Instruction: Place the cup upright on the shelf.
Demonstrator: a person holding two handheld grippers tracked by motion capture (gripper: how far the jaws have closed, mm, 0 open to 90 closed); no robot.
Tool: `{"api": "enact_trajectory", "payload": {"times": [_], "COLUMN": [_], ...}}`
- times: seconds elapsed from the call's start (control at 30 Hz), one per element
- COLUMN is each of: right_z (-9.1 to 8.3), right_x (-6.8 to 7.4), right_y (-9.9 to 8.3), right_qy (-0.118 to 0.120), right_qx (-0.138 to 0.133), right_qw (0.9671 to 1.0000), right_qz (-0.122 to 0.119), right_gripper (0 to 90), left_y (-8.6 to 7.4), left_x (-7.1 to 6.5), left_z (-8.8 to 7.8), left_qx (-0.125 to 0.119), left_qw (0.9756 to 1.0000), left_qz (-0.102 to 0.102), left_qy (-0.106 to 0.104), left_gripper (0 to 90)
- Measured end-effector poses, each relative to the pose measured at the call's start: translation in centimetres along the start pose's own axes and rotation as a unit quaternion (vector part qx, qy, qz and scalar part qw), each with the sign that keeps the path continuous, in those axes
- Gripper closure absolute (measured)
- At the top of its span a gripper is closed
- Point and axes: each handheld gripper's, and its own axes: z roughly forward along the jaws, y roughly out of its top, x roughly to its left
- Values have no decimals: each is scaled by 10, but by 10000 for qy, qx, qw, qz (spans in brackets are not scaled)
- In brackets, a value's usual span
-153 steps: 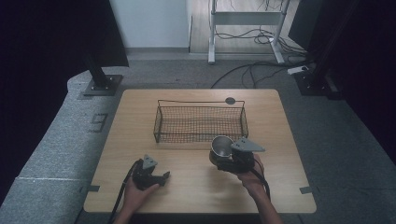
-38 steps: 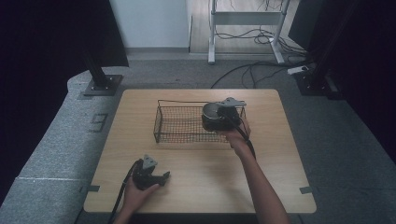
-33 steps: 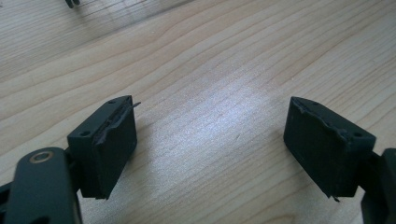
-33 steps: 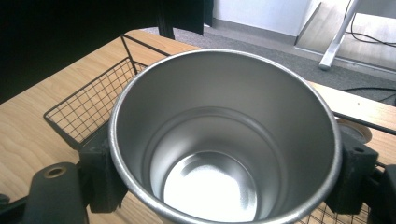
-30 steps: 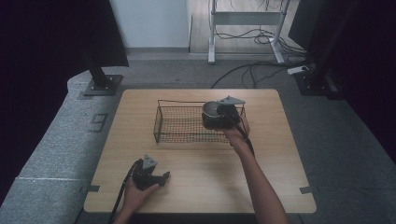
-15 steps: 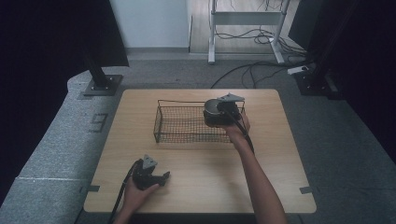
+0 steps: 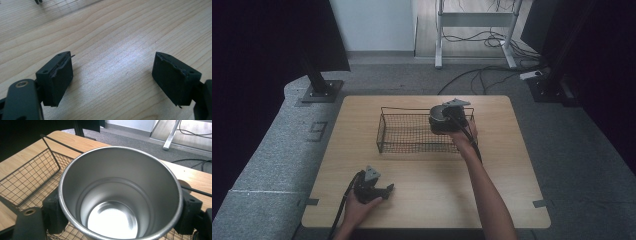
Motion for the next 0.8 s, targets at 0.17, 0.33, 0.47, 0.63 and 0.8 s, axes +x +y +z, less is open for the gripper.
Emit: {"api": "enact_trajectory", "payload": {"times": [0.17, 0.33, 0.47, 0.63, 0.8], "right_z": [5, 11, 15, 20, 24], "right_x": [-3, -4, -5, -6, -7], "right_y": [-2, -5, -8, -10, -14], "right_qy": [-44, -52, -73, -112, -135], "right_qx": [50, 117, 150, 197, 238], "right_qw": [10000, 9999, 9998, 9997, 9996], "right_qz": [27, 56, 106, 101, 121], "right_gripper": [183, 182, 182, 182, 183], "left_y": [0, 0, 0, 0, 0], "left_x": [0, 0, 0, 0, 0], "left_z": [0, 0, 0, 0, 0], "left_qx": [0, 1, 1, 5, 0], "left_qw": [10000, 10000, 10000, 10000, 10000], "left_qz": [6, 7, 6, 9, 5], "left_qy": [3, 3, 3, 5, 4], "left_gripper": [171, 171, 171, 171, 170]}}
